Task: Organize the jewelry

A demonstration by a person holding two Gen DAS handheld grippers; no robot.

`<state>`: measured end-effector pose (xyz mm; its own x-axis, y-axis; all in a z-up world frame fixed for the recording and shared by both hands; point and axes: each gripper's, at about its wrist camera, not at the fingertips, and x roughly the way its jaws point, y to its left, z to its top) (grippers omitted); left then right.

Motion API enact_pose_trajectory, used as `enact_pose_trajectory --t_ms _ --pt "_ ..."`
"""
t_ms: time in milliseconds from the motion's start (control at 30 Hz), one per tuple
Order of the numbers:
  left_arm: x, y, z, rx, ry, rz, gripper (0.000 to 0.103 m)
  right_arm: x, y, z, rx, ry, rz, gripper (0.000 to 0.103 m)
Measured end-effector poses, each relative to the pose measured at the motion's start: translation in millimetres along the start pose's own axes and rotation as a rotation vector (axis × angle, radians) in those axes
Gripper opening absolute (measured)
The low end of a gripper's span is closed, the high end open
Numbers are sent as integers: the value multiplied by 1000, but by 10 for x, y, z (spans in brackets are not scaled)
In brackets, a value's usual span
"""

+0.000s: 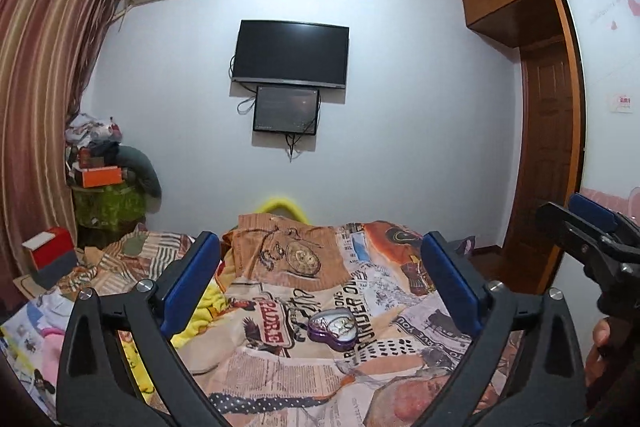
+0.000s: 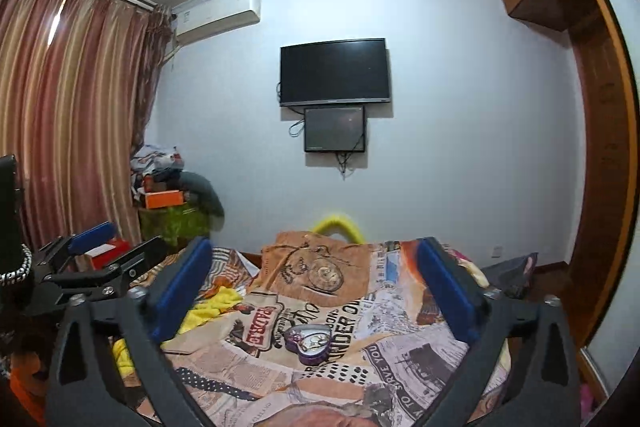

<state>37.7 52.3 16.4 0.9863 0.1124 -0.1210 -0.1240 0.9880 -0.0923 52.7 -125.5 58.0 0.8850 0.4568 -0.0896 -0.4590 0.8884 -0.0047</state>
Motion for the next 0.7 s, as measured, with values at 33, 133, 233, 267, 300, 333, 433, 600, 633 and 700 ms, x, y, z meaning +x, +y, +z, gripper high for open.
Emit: enact_pose_trajectory --t_ms 33,133,233,267,300,333,433,600,633,700 --pt "0 6 -13 -9 5 -3 101 11 0 8 -3 -1 -9 103" --pt "-56 14 -35 -20 8 3 101 11 11 12 -13 10 -9 103" --pt "-81 25 -54 -23 9 10 101 -25 0 -11 -17 13 -7 103" --pt "-88 29 -58 -24 10 12 101 -53 -11 -34 -19 13 -8 103" --pt "-89 21 -59 -23 10 14 101 -48 -14 -30 -21 15 -7 103" --pt "-89 22 -64 -22 11 14 101 -72 -12 -58 -21 15 -6 103" --pt "-104 8 -70 -15 8 21 101 -139 -23 -94 -17 13 -5 103" --pt "-120 -12 -71 -11 5 23 101 -161 -31 -82 -22 15 -6 103" --pt "-121 -12 -71 -11 6 26 101 -157 -29 -86 -25 16 -7 103" --pt "-124 -15 -72 -11 7 27 101 -159 -13 -83 -29 19 -8 103"
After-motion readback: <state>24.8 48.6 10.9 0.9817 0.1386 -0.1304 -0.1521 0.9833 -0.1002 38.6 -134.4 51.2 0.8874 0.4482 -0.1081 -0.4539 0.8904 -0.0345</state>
